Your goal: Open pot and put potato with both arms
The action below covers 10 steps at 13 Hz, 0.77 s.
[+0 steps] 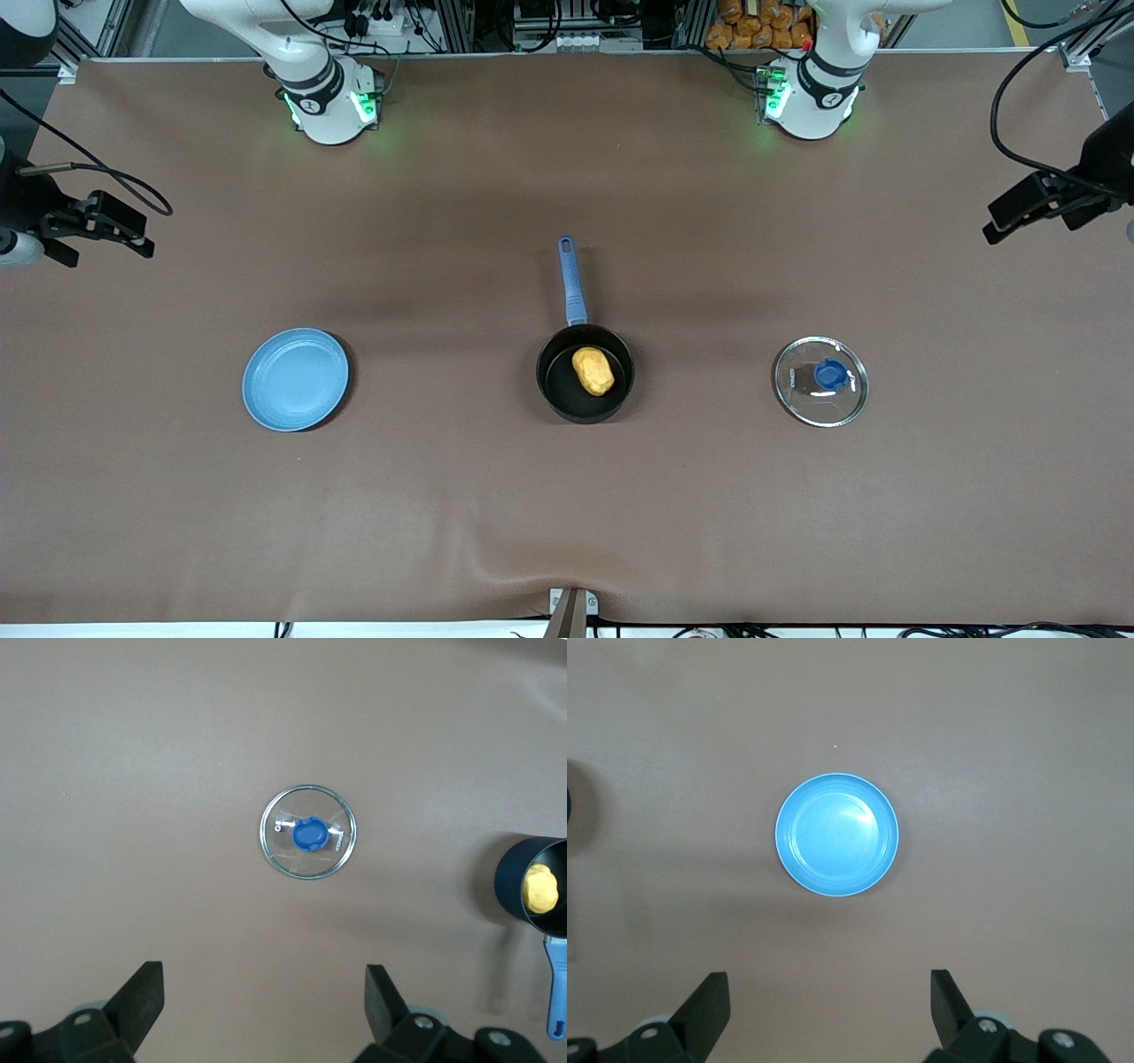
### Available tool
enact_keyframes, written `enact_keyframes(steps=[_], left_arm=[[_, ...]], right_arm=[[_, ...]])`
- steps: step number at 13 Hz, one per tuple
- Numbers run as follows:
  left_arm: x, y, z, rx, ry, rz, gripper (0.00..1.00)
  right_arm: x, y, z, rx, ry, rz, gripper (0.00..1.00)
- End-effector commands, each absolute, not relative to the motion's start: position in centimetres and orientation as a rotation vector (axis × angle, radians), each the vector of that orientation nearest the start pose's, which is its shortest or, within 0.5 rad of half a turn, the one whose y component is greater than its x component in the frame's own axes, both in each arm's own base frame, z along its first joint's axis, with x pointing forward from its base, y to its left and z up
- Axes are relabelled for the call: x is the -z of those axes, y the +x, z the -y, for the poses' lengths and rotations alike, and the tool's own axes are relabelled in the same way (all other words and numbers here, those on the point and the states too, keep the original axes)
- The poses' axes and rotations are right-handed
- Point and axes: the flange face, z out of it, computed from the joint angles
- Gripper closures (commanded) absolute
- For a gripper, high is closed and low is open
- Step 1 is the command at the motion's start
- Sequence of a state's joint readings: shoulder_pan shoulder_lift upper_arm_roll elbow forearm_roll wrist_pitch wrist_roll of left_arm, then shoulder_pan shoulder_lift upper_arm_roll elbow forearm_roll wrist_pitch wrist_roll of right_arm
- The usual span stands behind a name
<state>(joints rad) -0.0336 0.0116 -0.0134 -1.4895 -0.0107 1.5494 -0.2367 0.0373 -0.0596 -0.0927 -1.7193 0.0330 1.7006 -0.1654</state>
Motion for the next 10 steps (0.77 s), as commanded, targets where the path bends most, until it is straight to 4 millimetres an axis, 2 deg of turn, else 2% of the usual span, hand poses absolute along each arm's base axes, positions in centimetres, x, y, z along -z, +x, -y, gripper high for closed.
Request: enact_keyframes(steps=[1,4,10], left_arm=[[-66.3,55.8,2.8,0.064,-3.165,0.269,0.0],[-67.1,55.4,2.1,0.087,-3.158,0.288,0.0],[-67.6,55.1,2.3,0.099,-3.159,0.283,0.0]], right_arm=[[-60.4,53.3,2.9,0.083,-3.1,0.163,0.0],[-60.4,53.3,2.9,0.078,-3.1,0.161,0.0],[-60.6,53.3,2.9,0.09,-3.1,0.164,0.0]])
